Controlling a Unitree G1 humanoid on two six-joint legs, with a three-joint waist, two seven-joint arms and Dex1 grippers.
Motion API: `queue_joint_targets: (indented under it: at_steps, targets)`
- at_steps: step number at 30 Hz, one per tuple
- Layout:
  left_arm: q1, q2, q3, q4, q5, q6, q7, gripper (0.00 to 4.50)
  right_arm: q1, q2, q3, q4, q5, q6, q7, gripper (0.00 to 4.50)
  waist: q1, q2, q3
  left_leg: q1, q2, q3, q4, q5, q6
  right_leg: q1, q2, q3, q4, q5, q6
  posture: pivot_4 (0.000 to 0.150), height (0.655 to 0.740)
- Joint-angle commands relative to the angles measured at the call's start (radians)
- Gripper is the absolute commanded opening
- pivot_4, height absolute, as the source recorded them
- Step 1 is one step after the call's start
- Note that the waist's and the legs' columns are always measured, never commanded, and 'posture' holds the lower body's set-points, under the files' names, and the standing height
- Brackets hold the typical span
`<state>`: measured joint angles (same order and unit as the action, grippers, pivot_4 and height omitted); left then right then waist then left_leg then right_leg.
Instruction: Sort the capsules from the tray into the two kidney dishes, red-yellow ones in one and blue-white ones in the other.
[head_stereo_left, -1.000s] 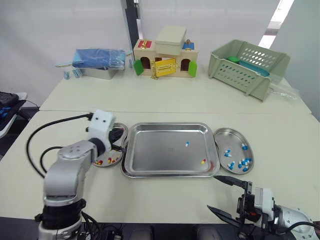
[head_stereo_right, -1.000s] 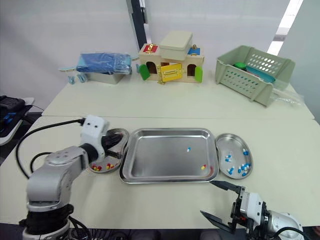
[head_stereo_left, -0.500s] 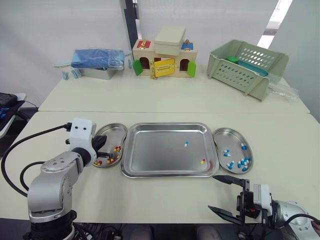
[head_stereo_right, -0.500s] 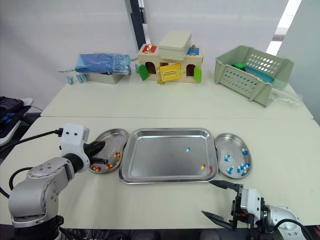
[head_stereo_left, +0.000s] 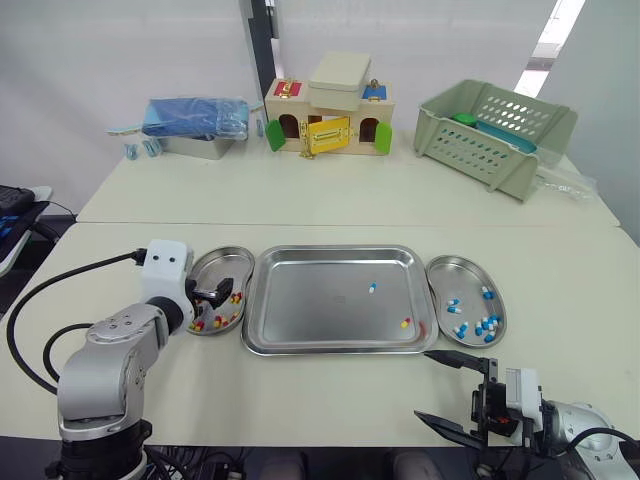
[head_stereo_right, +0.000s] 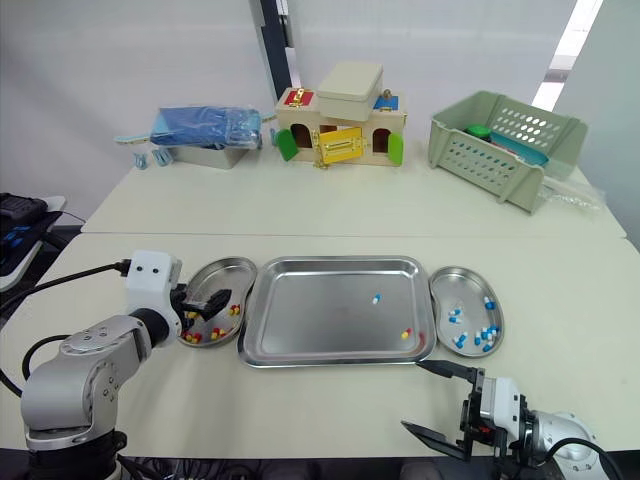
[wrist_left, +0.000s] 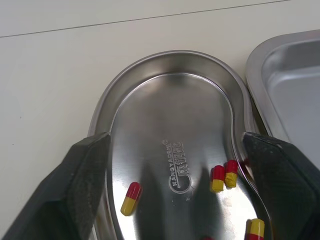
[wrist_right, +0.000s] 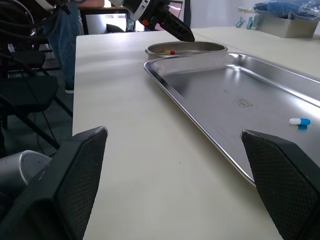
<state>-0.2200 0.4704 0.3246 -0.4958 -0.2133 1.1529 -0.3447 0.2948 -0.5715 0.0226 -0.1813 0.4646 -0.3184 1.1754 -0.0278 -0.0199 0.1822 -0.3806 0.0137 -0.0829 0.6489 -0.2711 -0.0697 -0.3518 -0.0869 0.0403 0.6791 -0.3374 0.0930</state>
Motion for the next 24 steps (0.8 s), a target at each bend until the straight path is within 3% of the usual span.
queue_joint_targets:
  at_steps: [1,14,18,24]
  targets:
    - [0.001,0.025,0.006,-0.009,-0.010,-0.017,0.001,4.48,0.007,0.004,-0.018,-0.003,0.017,-0.016,0.004,4.50,0.000,0.000,0.000,0.000,0.000,0.000,0.000,0.000,0.000,0.000,0.000,0.000,0.000,0.000,0.000,0.150,0.7400]
    - [0.019,0.068,0.026,0.002,-0.042,-0.050,-0.016,4.48,0.006,-0.001,-0.035,-0.026,0.029,-0.002,-0.016,4.50,0.000,0.000,0.000,0.000,0.000,0.000,0.000,0.000,0.000,0.000,0.000,0.000,0.000,0.000,0.000,0.150,0.7400]
    - [0.036,0.134,0.094,-0.001,-0.106,-0.076,-0.099,4.48,-0.002,-0.031,-0.086,-0.077,0.067,0.044,-0.042,4.50,-0.001,0.000,0.000,0.000,0.000,0.000,0.000,0.000,0.000,0.000,0.000,0.000,0.000,0.000,0.000,0.150,0.7400]
    - [0.141,0.281,0.272,0.040,-0.249,-0.229,-0.367,4.48,-0.041,-0.158,-0.227,-0.200,0.183,0.262,-0.119,4.50,-0.004,0.000,0.000,0.000,0.000,0.001,-0.002,0.000,0.000,-0.001,0.000,0.001,0.000,0.000,0.000,0.150,0.7400]
